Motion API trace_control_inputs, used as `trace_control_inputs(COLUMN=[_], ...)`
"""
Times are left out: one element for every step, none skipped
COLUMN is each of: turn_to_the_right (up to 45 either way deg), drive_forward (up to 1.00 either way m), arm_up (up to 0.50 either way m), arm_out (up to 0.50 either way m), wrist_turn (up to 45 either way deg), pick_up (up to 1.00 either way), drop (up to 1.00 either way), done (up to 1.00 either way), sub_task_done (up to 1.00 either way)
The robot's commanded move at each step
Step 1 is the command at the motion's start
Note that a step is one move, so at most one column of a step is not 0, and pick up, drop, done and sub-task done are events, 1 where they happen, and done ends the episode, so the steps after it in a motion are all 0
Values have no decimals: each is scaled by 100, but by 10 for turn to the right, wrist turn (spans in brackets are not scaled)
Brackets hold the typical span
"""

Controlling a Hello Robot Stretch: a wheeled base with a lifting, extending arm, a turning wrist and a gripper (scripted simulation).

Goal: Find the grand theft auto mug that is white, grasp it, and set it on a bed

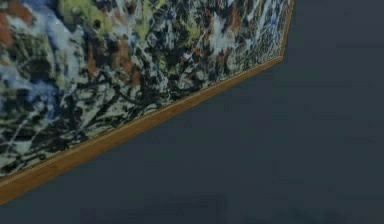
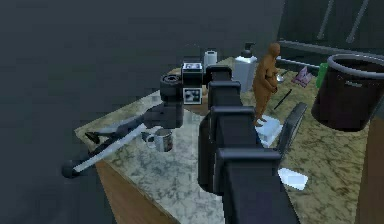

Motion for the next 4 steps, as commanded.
trace_control_inputs(turn_to_the_right=[0,0,0,0], drive_forward=[0,0,0,0], arm_up=[0,0,-14,0], arm_out=[0,0,0,0], wrist_turn=[450,270,0,0], pick_up=[0,0,0,100], drop=[0,0,0,0], done=[0,0,0,0], sub_task_done=[0,0,0,0])
